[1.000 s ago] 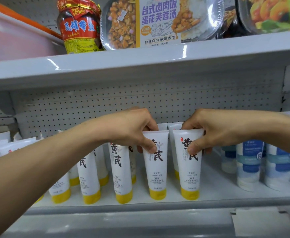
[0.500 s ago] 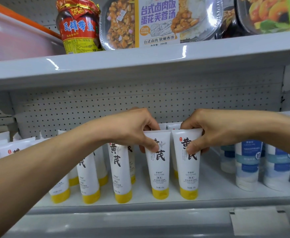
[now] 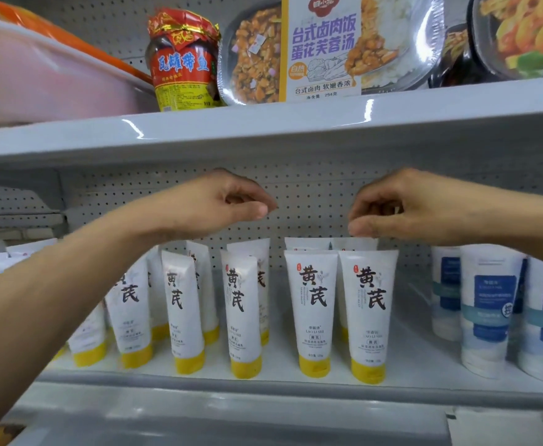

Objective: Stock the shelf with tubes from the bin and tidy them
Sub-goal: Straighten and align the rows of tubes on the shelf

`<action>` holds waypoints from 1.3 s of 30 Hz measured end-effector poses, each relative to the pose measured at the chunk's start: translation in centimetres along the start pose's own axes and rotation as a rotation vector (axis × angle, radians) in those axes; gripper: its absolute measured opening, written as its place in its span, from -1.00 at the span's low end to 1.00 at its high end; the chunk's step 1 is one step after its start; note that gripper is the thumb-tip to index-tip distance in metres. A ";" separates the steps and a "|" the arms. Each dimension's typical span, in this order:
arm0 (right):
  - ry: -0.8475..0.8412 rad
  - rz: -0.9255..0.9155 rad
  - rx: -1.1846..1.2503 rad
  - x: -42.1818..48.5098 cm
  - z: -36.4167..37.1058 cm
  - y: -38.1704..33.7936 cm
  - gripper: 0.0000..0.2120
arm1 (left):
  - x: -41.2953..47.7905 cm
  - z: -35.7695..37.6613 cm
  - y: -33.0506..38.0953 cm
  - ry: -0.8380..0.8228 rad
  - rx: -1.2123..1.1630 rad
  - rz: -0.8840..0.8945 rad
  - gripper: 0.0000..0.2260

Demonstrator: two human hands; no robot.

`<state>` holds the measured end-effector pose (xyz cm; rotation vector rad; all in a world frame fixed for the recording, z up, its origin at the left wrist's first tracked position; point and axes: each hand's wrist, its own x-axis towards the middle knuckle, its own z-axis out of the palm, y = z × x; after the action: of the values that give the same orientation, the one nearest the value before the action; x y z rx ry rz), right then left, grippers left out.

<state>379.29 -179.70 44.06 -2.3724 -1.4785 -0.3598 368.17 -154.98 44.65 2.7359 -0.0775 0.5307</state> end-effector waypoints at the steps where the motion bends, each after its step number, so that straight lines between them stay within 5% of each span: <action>1: 0.013 -0.003 0.011 0.4 0.1 -0.1 -0.75 | 0.0 -0.3 -0.8 -0.016 0.014 -0.019 -0.78; 4: -0.018 0.025 0.015 2.1 0.6 -0.6 -0.87 | 0.3 -0.9 -2.9 -0.078 0.081 -0.051 -0.77; 16: -0.327 0.191 -0.041 8.4 3.1 -3.0 -0.73 | 4.7 0.6 -4.8 -0.412 0.220 0.069 -0.79; 39: -0.326 0.143 -0.004 8.6 5.0 -1.9 -0.85 | 5.8 2.4 -5.5 -0.346 0.061 0.184 -0.87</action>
<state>381.53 -169.90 42.98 -2.6153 -1.4230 0.0639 375.04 -150.60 42.92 2.8679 -0.4075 0.1002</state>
